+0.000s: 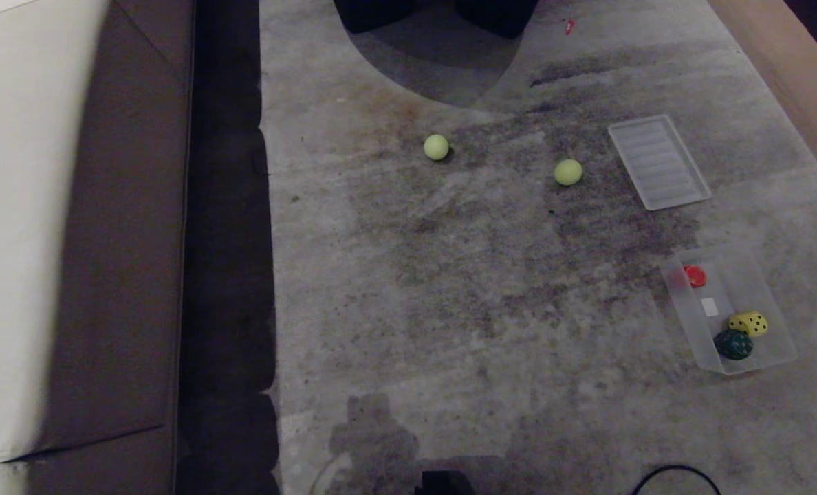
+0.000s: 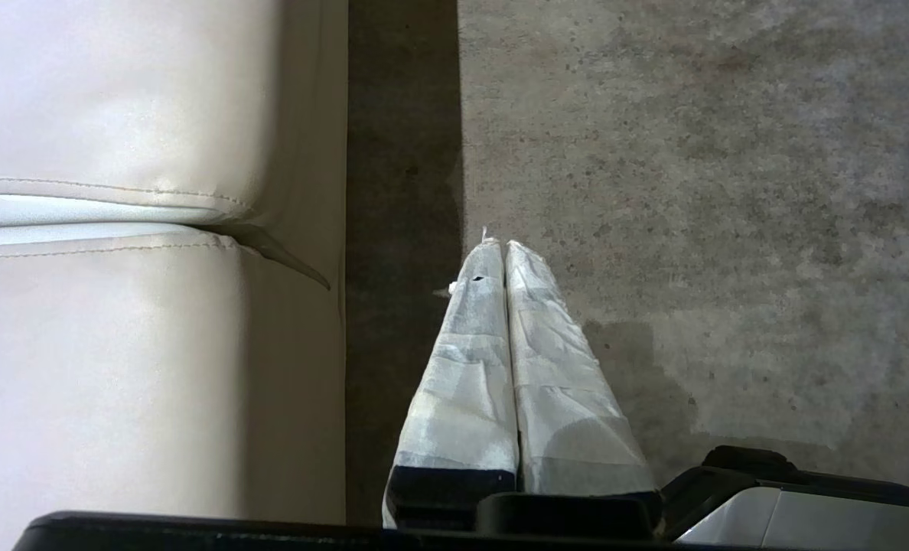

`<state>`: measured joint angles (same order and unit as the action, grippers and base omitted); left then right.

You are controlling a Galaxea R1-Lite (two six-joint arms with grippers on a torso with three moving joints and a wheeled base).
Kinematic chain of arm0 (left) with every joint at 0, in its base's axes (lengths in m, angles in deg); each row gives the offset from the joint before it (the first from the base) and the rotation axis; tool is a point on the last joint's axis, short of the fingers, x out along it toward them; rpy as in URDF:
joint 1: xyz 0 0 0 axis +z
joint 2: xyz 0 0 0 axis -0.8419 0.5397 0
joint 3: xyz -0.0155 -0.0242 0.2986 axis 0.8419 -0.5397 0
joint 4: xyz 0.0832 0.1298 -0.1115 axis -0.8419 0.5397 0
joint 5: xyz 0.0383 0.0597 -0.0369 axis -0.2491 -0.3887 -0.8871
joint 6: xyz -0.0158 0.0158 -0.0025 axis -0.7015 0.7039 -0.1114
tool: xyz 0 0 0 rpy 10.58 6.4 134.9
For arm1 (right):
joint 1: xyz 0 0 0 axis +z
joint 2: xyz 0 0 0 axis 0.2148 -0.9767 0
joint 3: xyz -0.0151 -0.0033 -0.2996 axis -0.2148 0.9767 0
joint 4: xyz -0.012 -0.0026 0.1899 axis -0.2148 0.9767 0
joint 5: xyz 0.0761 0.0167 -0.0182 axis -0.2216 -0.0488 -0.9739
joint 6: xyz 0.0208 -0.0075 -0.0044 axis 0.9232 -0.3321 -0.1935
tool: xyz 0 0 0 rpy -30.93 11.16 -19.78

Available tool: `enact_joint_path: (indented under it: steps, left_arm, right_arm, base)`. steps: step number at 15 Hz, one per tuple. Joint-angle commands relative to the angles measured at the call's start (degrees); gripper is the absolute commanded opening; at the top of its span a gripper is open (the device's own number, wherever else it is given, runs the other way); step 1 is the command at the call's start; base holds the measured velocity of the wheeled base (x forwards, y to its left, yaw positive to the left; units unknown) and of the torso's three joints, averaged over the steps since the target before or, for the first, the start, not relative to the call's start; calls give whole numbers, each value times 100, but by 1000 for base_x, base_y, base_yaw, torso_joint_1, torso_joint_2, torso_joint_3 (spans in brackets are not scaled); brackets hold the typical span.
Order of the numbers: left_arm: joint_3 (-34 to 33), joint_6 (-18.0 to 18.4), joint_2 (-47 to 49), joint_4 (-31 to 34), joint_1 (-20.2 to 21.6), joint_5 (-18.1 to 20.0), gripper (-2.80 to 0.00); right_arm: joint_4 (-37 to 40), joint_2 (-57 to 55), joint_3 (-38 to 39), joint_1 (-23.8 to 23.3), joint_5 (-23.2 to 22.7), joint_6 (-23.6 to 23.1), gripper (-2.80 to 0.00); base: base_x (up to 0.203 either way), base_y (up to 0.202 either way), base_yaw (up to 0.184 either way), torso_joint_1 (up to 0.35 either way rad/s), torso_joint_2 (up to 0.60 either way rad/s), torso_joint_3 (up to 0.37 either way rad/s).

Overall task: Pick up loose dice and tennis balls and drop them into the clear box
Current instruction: Find toys out of the box

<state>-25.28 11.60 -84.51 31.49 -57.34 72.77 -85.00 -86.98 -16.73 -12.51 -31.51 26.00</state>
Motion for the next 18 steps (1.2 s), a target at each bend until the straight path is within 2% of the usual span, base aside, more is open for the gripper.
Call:
enact_joint_path:
  steps: [1, 18]
  left_arm:
    - [-9, -13, 2, -2, 0, -7, -280]
    - [-9, -39, 0, -11, 0, -7, -280]
  right_arm:
    - [-2, 1, 62, 2, -8, 9, -280]
    - [-2, 1, 62, 2, 0, 1, -280]
  base:
    - [0, 0, 0, 0, 0, 0]
    - [4, 0, 0, 0, 0, 0]
